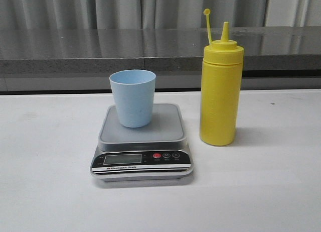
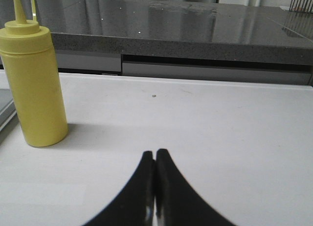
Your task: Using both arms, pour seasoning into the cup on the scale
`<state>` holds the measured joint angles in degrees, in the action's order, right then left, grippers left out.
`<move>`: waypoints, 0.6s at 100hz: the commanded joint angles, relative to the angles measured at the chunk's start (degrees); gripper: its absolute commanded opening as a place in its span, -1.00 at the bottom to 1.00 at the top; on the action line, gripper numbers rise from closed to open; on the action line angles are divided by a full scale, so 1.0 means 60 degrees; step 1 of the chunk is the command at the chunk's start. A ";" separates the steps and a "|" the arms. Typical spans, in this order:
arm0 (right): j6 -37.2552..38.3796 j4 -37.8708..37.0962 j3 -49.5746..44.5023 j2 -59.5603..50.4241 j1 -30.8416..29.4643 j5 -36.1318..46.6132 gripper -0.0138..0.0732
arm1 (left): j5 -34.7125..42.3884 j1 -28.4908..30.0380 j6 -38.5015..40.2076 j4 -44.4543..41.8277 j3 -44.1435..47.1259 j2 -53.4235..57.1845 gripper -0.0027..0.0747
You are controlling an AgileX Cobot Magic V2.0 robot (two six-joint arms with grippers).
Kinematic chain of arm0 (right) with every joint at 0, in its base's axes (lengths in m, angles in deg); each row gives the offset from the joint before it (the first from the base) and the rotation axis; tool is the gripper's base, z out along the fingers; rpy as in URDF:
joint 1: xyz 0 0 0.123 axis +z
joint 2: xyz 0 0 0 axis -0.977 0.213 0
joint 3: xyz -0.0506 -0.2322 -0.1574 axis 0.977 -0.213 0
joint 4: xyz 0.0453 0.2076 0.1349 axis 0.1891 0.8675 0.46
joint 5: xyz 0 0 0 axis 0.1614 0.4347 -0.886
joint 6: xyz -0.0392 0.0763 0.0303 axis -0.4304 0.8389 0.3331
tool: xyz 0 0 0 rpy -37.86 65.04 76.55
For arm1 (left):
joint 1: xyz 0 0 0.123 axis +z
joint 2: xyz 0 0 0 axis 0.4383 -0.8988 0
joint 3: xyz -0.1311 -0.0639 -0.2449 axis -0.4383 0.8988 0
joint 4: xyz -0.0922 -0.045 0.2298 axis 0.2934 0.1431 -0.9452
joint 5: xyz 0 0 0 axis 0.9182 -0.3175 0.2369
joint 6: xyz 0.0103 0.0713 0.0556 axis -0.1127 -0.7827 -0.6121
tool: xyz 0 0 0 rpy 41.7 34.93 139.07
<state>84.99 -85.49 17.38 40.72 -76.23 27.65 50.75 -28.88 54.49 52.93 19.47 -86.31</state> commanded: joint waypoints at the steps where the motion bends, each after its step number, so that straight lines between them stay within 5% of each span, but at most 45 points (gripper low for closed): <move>1: -0.0046 -0.0004 0.0198 -0.0198 -0.0056 0.0783 -0.84 | 0.0852 0.0014 -0.0012 0.0026 -0.0252 -0.0049 0.10; 34: -0.0046 -0.0004 0.0198 -0.0198 -0.0056 0.0783 -0.84 | 0.0852 0.0014 -0.0012 0.0026 -0.0252 -0.0049 -0.97; 60: -0.0046 0.0019 0.0198 -0.0198 -0.0056 0.1803 -0.84 | 0.0852 0.0014 -0.0012 0.0026 -0.0252 -0.0049 -0.98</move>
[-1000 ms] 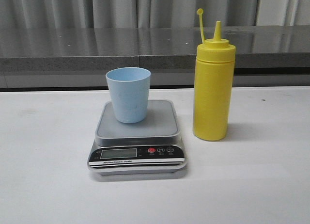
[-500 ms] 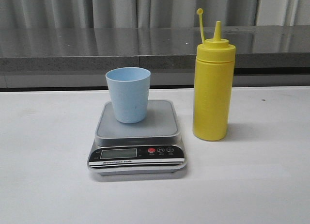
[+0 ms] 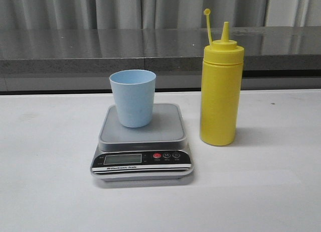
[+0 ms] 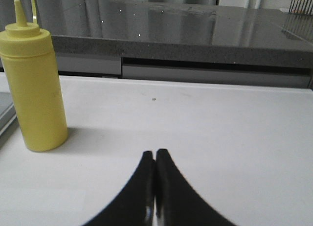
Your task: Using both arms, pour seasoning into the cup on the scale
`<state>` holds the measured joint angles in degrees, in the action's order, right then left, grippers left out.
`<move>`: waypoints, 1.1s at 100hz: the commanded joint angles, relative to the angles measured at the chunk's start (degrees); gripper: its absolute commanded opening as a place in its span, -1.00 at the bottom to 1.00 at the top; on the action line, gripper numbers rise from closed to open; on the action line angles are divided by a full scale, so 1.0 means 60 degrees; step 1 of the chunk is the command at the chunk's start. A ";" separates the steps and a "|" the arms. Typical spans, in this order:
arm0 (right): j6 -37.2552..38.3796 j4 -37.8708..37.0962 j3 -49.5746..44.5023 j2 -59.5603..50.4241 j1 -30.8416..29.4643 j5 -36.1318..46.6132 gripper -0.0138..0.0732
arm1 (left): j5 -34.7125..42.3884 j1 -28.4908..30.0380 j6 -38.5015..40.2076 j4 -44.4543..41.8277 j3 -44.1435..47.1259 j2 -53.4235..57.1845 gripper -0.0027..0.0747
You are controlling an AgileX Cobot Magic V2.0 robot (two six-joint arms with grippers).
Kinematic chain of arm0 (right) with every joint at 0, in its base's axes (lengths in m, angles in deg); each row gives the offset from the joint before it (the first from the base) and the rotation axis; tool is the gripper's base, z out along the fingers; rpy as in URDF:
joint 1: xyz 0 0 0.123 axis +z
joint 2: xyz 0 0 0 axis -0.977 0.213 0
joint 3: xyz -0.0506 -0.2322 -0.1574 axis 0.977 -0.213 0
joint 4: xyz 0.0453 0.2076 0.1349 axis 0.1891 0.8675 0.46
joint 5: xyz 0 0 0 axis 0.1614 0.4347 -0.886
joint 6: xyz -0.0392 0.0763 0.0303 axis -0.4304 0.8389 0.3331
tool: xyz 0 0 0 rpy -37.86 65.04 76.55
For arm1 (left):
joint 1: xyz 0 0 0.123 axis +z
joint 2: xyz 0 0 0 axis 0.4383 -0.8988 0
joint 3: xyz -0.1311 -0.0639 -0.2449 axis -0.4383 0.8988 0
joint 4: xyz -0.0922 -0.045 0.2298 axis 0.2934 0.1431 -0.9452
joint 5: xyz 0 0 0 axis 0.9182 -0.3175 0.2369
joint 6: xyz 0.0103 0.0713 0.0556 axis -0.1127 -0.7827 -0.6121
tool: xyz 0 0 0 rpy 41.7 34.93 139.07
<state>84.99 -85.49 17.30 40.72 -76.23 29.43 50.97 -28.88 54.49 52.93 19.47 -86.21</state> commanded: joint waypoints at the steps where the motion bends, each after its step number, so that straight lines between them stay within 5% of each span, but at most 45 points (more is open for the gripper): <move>1: -0.0038 0.0033 0.0213 -0.0198 -0.0056 0.1694 -0.84 | 0.0814 0.0014 -0.0012 0.0026 -0.0252 -0.0066 -0.98; 16: -0.0039 0.0082 0.0629 -0.0099 -0.0056 0.2681 -0.84 | 0.0814 0.0014 -0.0012 0.0026 -0.0252 -0.0066 -0.98; 53: -0.0039 0.0103 0.4137 0.3137 -0.0056 0.0183 -0.84 | 0.0814 0.0014 -0.0012 0.0026 -0.0252 -0.0066 -0.98; 86: -0.0039 0.1027 0.4942 0.6685 0.0081 0.1930 -0.84 | 0.0814 0.0014 -0.0012 0.0026 -0.0252 -0.0066 -0.98; 110: -0.0039 0.1027 0.4942 0.8360 0.1535 0.2285 -0.84 | 0.0814 0.0014 -0.0012 0.0026 -0.0252 -0.0066 -0.98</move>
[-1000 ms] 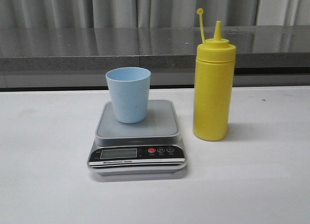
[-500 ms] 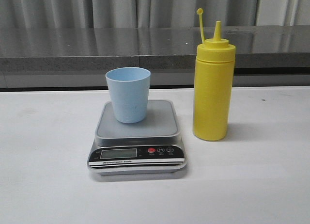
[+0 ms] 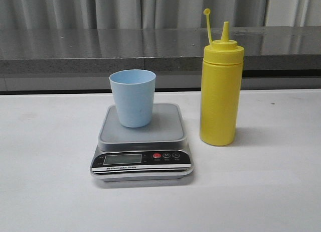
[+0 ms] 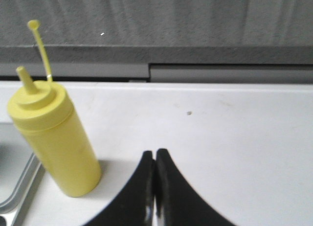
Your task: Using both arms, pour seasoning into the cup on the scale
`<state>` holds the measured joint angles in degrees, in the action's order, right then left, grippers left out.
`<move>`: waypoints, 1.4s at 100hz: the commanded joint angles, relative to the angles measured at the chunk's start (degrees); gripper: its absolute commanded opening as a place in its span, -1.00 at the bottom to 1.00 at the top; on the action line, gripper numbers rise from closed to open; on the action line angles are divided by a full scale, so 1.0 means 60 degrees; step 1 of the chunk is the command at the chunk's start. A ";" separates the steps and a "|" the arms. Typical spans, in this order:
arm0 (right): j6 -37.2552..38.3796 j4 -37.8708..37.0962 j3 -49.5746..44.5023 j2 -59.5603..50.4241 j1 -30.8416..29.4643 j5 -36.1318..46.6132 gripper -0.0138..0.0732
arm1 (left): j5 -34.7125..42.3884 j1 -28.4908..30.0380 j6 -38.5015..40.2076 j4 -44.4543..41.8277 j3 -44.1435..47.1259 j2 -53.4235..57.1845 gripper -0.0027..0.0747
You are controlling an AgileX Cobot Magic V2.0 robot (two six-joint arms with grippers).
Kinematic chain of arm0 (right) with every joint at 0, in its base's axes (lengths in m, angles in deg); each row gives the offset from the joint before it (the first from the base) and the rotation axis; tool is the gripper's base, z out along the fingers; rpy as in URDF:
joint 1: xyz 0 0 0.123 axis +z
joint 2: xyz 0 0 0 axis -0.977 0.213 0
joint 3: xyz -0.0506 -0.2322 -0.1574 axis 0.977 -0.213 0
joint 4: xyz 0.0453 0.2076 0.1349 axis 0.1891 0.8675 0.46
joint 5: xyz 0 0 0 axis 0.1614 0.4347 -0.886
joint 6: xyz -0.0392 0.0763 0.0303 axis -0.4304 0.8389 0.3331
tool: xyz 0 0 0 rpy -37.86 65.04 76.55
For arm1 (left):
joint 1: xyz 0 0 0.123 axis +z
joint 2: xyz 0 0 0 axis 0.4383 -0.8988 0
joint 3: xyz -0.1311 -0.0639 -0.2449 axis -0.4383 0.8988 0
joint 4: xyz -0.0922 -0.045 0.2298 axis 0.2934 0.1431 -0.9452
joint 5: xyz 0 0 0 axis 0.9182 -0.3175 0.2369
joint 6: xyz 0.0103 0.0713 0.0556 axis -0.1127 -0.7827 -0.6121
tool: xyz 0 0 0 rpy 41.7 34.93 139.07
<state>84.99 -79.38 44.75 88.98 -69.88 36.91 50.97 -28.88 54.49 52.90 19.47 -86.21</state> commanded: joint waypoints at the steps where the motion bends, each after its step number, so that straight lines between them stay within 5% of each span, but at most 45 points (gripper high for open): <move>1: -0.0039 0.0010 0.0366 0.0395 0.0526 0.1123 -0.84 | 0.0814 0.0014 -0.0012 0.0031 -0.0252 -0.0066 -0.98; 37: -0.0039 -0.0007 0.0357 0.1892 0.1573 0.2167 -0.83 | 0.0814 0.0014 -0.0012 0.0031 -0.0252 -0.0066 -0.98; 49: -0.0039 -0.0190 0.0345 0.2278 0.1573 0.2442 -0.69 | 0.0814 0.0014 -0.0012 0.0031 -0.0252 -0.0066 -0.98; 58: -0.0036 -0.0263 0.0194 0.2529 0.1573 0.2995 -0.39 | 0.0814 0.0014 -0.0012 0.0031 -0.0252 -0.0066 -0.98; 82: -0.0036 -0.0285 -0.0372 0.3139 0.1573 0.4905 0.86 | 0.0814 0.0014 -0.0012 0.0031 -0.0252 -0.0066 -0.98; 118: -0.0025 -0.1073 -0.0427 0.4645 0.1573 0.6553 0.81 | 0.0814 0.0014 -0.0012 0.0031 -0.0252 -0.0066 -0.98; 140: 0.1006 -0.1946 -0.0427 0.5679 0.1573 0.8145 0.81 | 0.0814 0.0014 -0.0012 0.0031 -0.0252 -0.0066 -0.98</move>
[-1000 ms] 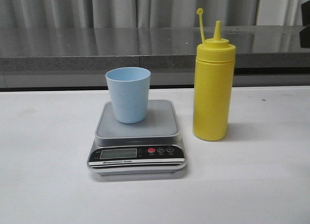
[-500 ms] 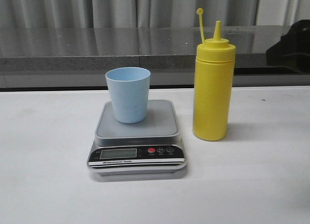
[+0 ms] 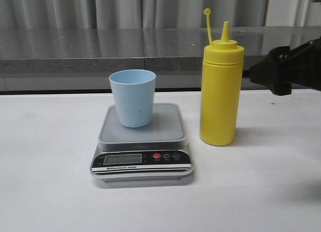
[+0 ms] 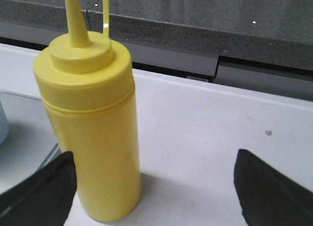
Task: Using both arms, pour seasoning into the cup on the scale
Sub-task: 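Reach the right gripper to the yellow squeeze bottle and grasp it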
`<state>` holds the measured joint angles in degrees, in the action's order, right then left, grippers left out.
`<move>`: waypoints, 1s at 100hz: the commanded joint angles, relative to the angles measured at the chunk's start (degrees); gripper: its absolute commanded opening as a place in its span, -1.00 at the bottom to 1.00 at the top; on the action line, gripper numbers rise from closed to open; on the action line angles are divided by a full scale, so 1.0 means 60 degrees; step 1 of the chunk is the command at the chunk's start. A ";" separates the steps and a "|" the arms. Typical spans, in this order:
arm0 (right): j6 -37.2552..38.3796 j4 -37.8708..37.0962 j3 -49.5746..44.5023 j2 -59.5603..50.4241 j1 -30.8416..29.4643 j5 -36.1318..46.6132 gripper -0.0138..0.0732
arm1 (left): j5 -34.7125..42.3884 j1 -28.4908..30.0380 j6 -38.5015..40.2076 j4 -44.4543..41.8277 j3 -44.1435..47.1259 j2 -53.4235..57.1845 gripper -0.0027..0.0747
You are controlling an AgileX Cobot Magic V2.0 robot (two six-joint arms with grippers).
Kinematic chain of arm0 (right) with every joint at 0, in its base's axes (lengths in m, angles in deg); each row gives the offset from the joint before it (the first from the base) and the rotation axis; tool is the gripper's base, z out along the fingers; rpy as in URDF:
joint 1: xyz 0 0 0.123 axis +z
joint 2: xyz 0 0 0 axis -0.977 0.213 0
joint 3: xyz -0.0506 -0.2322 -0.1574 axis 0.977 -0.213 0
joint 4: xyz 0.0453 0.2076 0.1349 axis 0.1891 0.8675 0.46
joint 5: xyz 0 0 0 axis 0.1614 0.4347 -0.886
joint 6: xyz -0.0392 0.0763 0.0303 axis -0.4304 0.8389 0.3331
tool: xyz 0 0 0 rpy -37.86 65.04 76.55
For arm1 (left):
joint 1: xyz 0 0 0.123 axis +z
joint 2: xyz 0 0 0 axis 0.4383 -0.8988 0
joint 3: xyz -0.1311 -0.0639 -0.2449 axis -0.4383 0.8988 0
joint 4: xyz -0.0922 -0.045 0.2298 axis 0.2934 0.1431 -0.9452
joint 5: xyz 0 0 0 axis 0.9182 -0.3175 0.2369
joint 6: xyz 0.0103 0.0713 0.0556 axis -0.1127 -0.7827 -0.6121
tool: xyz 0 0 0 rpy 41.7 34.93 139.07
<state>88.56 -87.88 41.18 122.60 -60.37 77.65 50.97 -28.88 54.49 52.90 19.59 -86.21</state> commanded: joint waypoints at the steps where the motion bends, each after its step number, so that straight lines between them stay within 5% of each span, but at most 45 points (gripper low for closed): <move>1: 0.0466 -0.0570 0.0168 0.0143 -0.0011 0.1457 0.81 | 0.0814 0.0014 -0.0012 0.0031 -0.0272 -0.0066 -0.98; 47: 0.0646 -0.1216 0.0274 0.1976 -0.0011 0.3613 0.81 | 0.0814 0.0014 -0.0012 0.0031 -0.0272 -0.0066 -0.98; 100: 0.0733 -0.1747 0.1352 0.3024 -0.0011 0.3643 0.81 | 0.0814 0.0014 -0.0012 0.0031 -0.0272 -0.0066 -0.98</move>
<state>92.58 -97.16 46.97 141.51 -60.37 94.67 51.00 -28.88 54.49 52.90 19.59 -86.21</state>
